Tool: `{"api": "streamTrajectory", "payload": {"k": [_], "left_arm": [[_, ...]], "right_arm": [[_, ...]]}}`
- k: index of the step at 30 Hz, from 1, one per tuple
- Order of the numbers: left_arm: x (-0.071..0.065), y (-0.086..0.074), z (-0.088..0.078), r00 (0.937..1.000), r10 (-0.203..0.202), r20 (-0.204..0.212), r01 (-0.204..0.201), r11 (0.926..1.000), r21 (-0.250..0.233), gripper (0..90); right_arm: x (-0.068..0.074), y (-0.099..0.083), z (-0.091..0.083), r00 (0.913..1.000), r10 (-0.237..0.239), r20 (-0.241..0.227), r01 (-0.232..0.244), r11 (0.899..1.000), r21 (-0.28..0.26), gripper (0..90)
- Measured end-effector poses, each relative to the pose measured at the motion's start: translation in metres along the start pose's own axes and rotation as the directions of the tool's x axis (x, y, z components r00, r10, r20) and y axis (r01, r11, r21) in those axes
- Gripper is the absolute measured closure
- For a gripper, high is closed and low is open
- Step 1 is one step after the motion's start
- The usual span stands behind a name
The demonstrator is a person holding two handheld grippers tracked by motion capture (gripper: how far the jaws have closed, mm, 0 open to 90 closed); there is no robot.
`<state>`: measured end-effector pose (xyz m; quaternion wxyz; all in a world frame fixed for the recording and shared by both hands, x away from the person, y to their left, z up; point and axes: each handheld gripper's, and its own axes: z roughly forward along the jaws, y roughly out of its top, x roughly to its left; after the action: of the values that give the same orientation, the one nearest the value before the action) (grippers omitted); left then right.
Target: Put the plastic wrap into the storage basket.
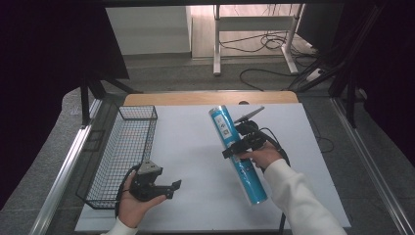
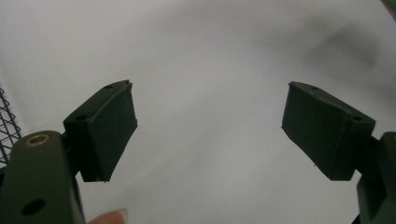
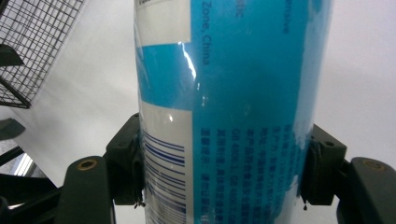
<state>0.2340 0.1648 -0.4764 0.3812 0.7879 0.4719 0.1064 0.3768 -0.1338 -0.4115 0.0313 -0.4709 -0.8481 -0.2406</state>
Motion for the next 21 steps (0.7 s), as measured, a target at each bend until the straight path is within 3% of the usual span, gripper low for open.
{"api": "streamTrajectory", "payload": {"k": [9, 13, 14, 17, 18, 19, 21], "left_arm": [[0.001, 0.000, 0.000, 0.9997, -0.015, 0.020, 0.015, 0.9999, -0.008, 17.2], [0.003, 0.001, -0.002, 0.9965, -0.058, 0.060, 0.060, 0.9976, -0.036, 15.5], [0.003, 0.001, -0.003, 0.9925, -0.082, 0.090, 0.087, 0.9950, -0.049, 14.6], [0.003, 0.002, -0.003, 0.9872, -0.106, 0.119, 0.114, 0.9916, -0.061, 12.5], [0.001, 0.003, -0.003, 0.9803, -0.126, 0.152, 0.138, 0.9878, -0.073, 11.1], [0.001, 0.003, -0.003, 0.9803, -0.126, 0.152, 0.138, 0.9878, -0.073, 10.7], [0.000, 0.004, -0.002, 0.9716, -0.146, 0.187, 0.163, 0.9835, -0.080, 10.4]], "right_arm": [[0.012, 0.009, 0.010, 0.9994, 0.011, -0.033, -0.012, 1.000, -0.029, 31.9], [0.020, 0.015, 0.013, 0.9984, 0.009, -0.055, -0.012, 0.998, -0.053, 31.9], [0.025, 0.016, 0.016, 0.9979, 0.001, -0.065, -0.005, 0.998, -0.064, 31.9], [0.030, 0.017, 0.018, 0.9972, -0.010, -0.074, 0.004, 0.997, -0.075, 31.9], [0.035, 0.018, 0.021, 0.9969, -0.023, -0.075, 0.017, 0.996, -0.087, 31.9], [0.038, 0.018, 0.023, 0.9968, -0.026, -0.075, 0.019, 0.995, -0.095, 31.9], [0.041, 0.018, 0.025, 0.9962, -0.034, -0.081, 0.026, 0.995, -0.101, 31.9]]}}
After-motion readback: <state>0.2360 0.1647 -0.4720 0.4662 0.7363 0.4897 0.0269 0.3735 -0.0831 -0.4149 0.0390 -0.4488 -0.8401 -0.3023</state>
